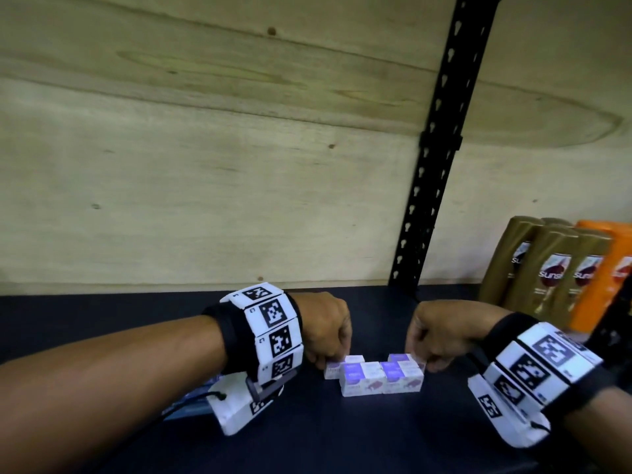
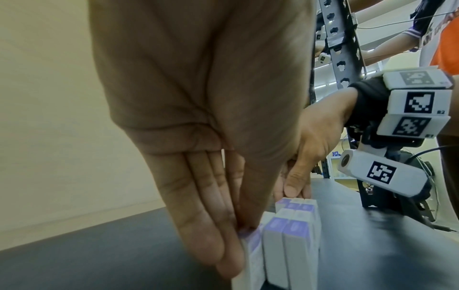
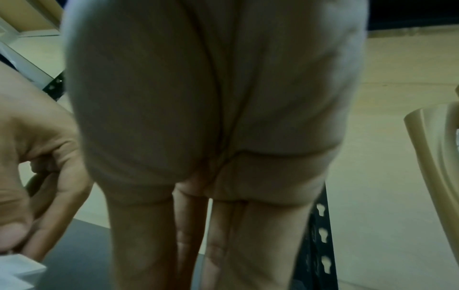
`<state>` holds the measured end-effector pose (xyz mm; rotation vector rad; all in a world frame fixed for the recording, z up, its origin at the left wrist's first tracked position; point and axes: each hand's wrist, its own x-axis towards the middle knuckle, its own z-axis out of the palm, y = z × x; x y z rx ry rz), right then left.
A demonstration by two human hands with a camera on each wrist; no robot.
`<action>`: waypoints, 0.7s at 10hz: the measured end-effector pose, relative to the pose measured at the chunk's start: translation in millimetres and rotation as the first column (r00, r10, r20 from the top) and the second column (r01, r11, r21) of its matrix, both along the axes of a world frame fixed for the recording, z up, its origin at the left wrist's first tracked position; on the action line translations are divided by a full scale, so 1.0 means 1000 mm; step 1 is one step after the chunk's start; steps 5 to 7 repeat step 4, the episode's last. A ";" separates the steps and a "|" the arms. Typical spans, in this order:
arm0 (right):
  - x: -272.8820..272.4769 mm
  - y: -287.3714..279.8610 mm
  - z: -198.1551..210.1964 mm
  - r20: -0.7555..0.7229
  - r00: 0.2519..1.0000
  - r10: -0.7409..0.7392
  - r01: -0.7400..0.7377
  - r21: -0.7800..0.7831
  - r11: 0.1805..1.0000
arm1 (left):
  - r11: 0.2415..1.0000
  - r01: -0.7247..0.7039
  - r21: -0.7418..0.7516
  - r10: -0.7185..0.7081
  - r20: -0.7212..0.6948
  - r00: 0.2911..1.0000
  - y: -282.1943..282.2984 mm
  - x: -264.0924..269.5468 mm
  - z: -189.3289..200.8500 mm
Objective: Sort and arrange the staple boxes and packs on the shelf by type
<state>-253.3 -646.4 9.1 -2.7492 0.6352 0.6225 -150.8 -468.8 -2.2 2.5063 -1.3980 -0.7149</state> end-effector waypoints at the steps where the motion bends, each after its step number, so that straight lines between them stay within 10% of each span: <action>1: 0.003 -0.001 -0.003 0.026 0.999 -0.020 0.018 0.071 0.997 | 1.000 0.017 0.001 -0.017 0.008 1.000 -0.006 -0.003 0.000; 7: 0.005 0.012 0.001 0.013 0.997 0.071 -0.072 0.068 0.995 | 0.999 0.037 0.003 -0.037 0.044 0.998 -0.017 -0.009 0.003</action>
